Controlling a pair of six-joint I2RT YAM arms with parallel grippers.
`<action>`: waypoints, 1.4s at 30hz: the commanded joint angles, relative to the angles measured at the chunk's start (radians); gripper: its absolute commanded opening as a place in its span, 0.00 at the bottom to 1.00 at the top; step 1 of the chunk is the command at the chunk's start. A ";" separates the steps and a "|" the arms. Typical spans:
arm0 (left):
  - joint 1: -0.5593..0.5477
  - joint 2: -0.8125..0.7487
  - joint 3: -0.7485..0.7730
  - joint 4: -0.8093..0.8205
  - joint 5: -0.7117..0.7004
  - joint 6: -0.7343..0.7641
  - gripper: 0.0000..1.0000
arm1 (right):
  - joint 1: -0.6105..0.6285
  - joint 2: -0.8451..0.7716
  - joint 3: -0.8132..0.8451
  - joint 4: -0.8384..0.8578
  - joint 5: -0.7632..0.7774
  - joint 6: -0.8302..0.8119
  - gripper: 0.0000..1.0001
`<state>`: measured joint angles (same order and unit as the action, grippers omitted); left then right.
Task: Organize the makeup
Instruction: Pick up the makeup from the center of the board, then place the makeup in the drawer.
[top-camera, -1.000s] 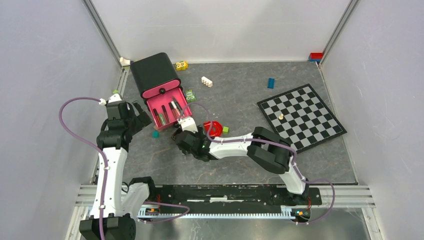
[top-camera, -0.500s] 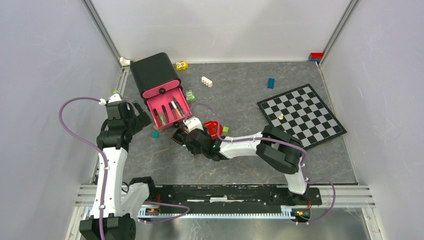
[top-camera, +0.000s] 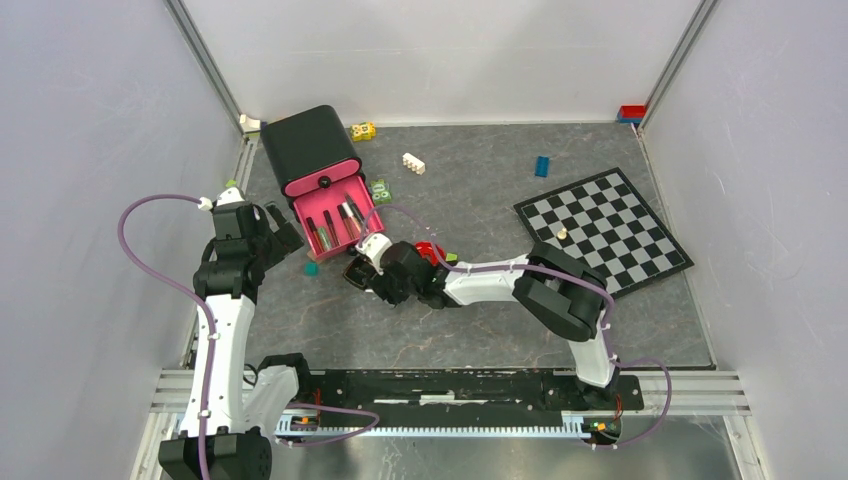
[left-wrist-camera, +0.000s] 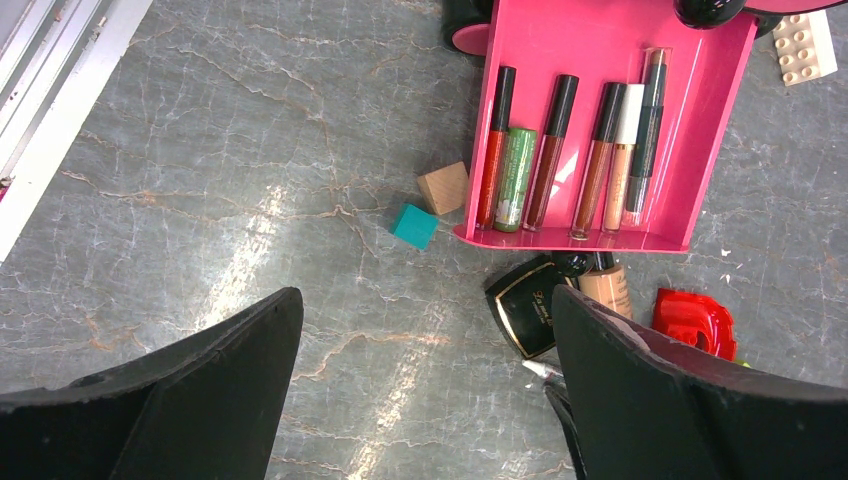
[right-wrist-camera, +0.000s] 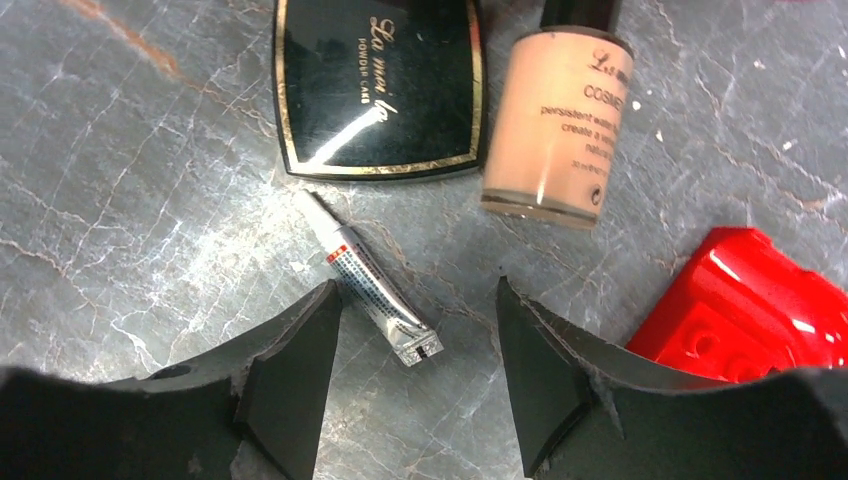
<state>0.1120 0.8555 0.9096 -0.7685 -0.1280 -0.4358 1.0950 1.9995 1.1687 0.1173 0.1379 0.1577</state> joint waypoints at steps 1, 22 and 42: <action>0.006 -0.009 0.003 0.034 0.000 0.009 1.00 | -0.005 0.067 0.008 -0.071 -0.168 -0.116 0.61; 0.007 -0.010 0.003 0.034 -0.008 0.009 1.00 | -0.004 -0.120 -0.099 -0.065 -0.192 -0.090 0.25; 0.007 -0.019 0.003 0.034 -0.007 0.010 1.00 | -0.055 -0.057 0.339 -0.218 -0.080 0.030 0.25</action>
<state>0.1120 0.8543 0.9096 -0.7685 -0.1284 -0.4362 1.0626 1.8847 1.3842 -0.0952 0.0048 0.1280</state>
